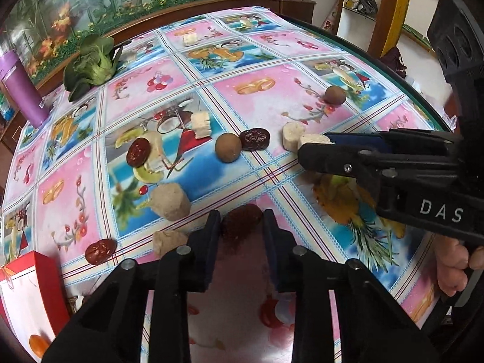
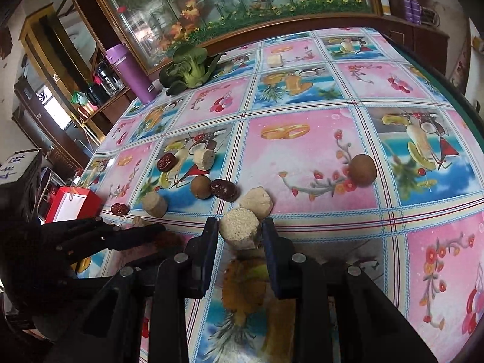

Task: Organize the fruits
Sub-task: 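Grasp a red date with the left tool while the right tool grasps a beige cake, then place the red date in the tray with the left tool while the right tool places the cake, then grasp a beige cake with the left tool while the right tool grasps a brown nut, then place the cake in the tray with the left tool while the right tool places the nut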

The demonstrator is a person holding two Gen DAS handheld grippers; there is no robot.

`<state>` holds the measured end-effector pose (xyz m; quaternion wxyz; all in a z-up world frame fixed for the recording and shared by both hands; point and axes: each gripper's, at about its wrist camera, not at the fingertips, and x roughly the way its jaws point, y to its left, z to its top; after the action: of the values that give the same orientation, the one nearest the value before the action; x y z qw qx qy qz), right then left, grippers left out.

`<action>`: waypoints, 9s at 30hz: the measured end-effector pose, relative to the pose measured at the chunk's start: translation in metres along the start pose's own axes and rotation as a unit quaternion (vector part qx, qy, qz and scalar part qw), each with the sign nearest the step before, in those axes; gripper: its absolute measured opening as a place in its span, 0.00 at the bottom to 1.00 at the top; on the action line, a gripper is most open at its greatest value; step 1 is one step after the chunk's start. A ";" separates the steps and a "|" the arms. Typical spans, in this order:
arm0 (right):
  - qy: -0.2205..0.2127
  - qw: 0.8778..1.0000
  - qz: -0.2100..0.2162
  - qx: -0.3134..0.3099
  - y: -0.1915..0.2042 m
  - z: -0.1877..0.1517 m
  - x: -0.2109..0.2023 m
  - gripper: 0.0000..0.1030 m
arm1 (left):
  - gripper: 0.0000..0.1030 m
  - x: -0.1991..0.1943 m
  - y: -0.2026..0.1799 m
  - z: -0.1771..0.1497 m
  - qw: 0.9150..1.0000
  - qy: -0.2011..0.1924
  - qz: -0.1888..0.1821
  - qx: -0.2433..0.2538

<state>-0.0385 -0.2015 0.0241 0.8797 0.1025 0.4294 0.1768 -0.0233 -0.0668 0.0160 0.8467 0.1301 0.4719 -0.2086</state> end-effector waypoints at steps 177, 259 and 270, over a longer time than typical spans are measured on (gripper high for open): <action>-0.013 0.994 -0.108 -0.010 -0.070 0.036 0.005 0.26 | 0.56 -0.004 0.045 -0.013 0.992 0.005 0.054 -0.110; 0.066 0.970 0.115 -0.203 0.277 -0.026 0.112 0.23 | 0.27 -0.130 0.170 -0.196 0.942 -0.049 0.175 -0.283; 0.030 0.973 0.163 -0.158 0.258 -0.008 0.086 0.41 | 0.52 -0.139 0.165 -0.189 0.938 -0.048 0.194 -0.285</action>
<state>-0.0531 0.0698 0.0432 0.8305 0.0252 0.4001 0.3866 -0.1509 0.1890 0.0403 0.8939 -0.0375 0.4362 0.0966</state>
